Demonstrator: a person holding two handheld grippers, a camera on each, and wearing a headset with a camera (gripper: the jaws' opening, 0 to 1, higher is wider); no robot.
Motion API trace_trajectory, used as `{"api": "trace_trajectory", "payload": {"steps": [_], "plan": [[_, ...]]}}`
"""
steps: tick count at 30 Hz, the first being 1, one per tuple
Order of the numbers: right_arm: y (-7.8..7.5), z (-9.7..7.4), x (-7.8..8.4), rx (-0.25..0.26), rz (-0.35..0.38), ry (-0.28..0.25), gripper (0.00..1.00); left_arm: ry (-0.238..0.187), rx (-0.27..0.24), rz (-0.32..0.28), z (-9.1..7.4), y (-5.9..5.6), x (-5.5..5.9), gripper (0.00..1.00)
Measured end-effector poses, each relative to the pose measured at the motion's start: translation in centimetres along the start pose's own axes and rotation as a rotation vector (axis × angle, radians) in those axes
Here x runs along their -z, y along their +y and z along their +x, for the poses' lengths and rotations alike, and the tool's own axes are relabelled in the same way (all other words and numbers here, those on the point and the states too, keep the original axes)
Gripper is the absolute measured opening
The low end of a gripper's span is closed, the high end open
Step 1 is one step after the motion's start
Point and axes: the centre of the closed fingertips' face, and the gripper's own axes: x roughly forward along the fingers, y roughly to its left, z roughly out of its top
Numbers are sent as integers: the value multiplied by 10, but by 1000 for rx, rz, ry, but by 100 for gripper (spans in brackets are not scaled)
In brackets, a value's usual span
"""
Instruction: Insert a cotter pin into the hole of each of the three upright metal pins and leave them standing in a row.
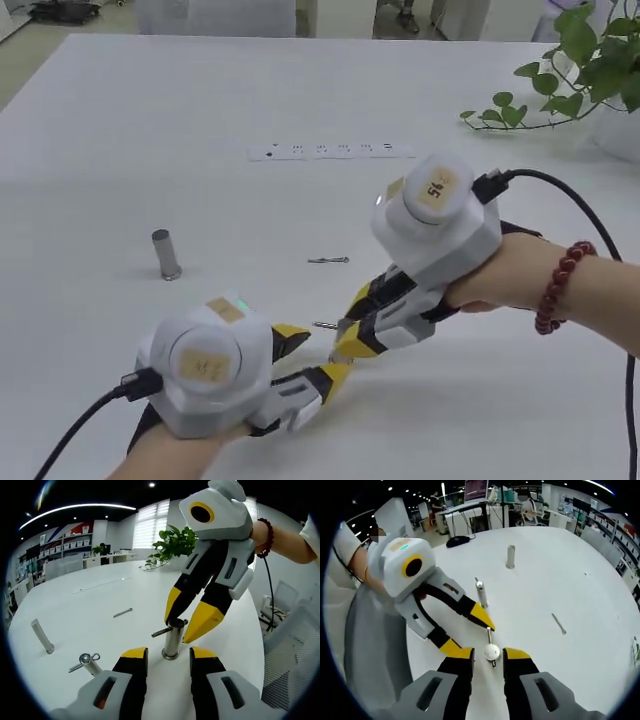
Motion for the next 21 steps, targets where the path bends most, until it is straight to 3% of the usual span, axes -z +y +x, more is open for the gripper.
{"api": "trace_trajectory", "payload": {"steps": [10, 21], "plan": [[-5, 6, 2, 16, -56, 9, 21, -9, 20, 3, -19, -8, -3, 38], [-5, 9, 4, 6, -68, 1, 16, -42, 37, -6, -37, -13, -11, 42]]}}
